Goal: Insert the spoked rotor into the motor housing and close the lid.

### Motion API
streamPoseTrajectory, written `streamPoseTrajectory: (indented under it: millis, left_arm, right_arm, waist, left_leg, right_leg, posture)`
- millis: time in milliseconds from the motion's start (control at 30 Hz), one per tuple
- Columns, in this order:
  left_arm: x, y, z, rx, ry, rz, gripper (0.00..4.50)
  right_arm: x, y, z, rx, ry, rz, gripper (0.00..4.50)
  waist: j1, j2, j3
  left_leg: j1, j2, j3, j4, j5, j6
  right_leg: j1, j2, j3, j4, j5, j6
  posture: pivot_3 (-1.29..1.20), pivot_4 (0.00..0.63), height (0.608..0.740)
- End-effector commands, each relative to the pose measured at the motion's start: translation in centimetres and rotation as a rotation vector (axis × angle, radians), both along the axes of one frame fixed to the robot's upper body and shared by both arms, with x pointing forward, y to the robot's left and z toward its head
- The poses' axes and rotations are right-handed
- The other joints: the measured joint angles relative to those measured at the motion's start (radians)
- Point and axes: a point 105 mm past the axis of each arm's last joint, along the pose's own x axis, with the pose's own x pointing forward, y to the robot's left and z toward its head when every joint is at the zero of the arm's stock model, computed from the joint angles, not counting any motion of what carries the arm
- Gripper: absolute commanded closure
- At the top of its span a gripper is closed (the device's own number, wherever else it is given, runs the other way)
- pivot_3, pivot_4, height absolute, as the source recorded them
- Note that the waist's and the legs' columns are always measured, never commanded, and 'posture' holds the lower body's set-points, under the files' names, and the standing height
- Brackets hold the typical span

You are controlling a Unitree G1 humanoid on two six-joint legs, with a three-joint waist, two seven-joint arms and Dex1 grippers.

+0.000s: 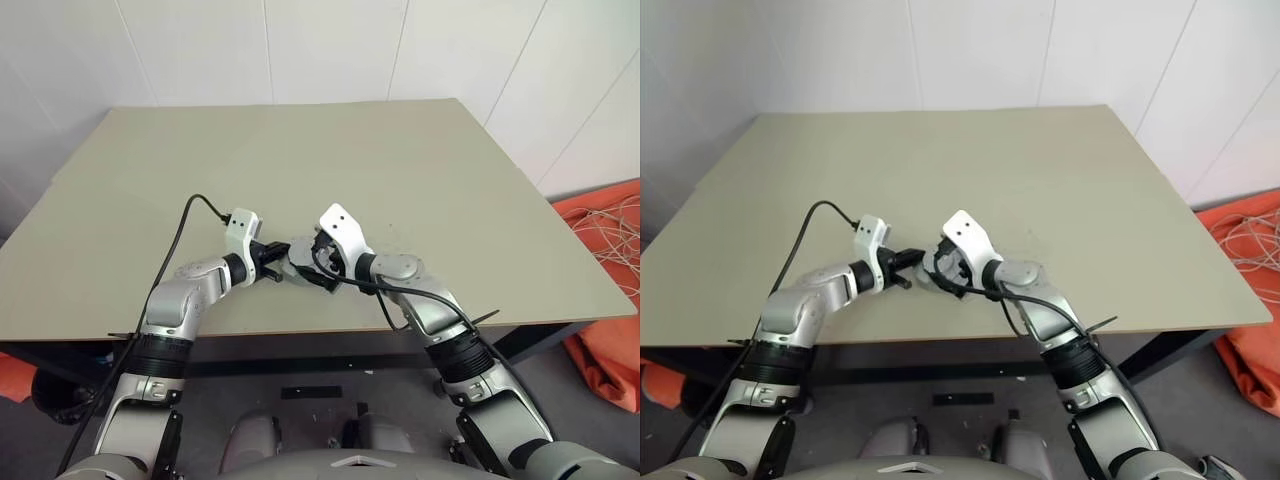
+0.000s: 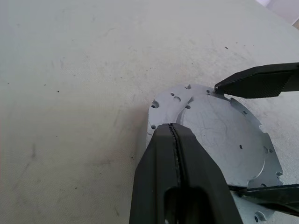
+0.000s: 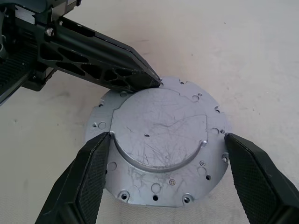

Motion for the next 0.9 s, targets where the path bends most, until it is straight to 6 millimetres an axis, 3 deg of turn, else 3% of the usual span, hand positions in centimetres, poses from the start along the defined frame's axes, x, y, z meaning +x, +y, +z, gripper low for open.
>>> streamPoseTrajectory:
  millis: [33, 333, 533, 700, 900]
  left_arm:
    - [0.0, -0.8, 0.2, -0.003, -0.004, -0.032, 4.5]
    - [0.0, -1.2, 0.0, -0.006, -0.001, -0.043, 4.5]
    - [0.0, -1.4, 0.0, -0.011, -0.001, -0.049, 4.5]
    - [-0.1, -1.4, 0.0, -0.014, 0.002, -0.047, 4.5]
    - [-0.2, -1.6, -0.1, -0.018, 0.004, -0.047, 4.5]
  right_arm:
    - [0.3, -0.9, 3.0, 0.045, -0.108, -0.008, 0.06]
    - [-1.7, -3.1, 6.4, 0.093, -0.157, 0.099, 0.06]
    - [0.3, -5.9, 6.9, 0.26, 0.065, -0.177, 0.06]
    - [1.1, -5.1, 9.2, 0.557, 0.392, -0.297, 0.06]
    - [1.4, -3.7, 8.5, 0.733, 0.629, -0.318, 0.06]
  waist:
    - [0.004, 0.0, 0.0]
    - [0.019, 0.0, 0.0]
    - [0.02, 0.0, 0.0]
    - [0.018, 0.004, 0.001]
    - [0.027, 0.004, 0.0]
  left_leg:
    - [0.0, 0.0, 0.0, 0.0, 0.0, 0.0]
    - [-0.001, 0.0, 0.0, 0.0, 0.0, 0.001]
    - [0.0, 0.0, 0.0, 0.0, 0.001, 0.002]
    - [0.001, 0.0, 0.0, 0.0, 0.002, 0.001]
    - [0.001, 0.0, 0.0, -0.001, 0.003, 0.001]
  right_leg:
    - [0.0, 0.0, 0.0, 0.0, 0.0, 0.0]
    - [-0.001, 0.0, 0.0, 0.0, 0.0, 0.0]
    - [0.0, 0.0, 0.0, 0.0, 0.0, 0.0]
    - [-0.003, 0.0, -0.001, 0.002, 0.0, 0.0]
    - [-0.002, 0.0, -0.001, 0.0, 0.0, 0.0]
  posture:
    - [0.0, 0.0, 0.74]
    - [0.0, 0.0, 0.74]
    - [0.0, 0.0, 0.74]
    - [0.0, 0.0, 0.74]
    - [0.0, 0.0, 0.74]
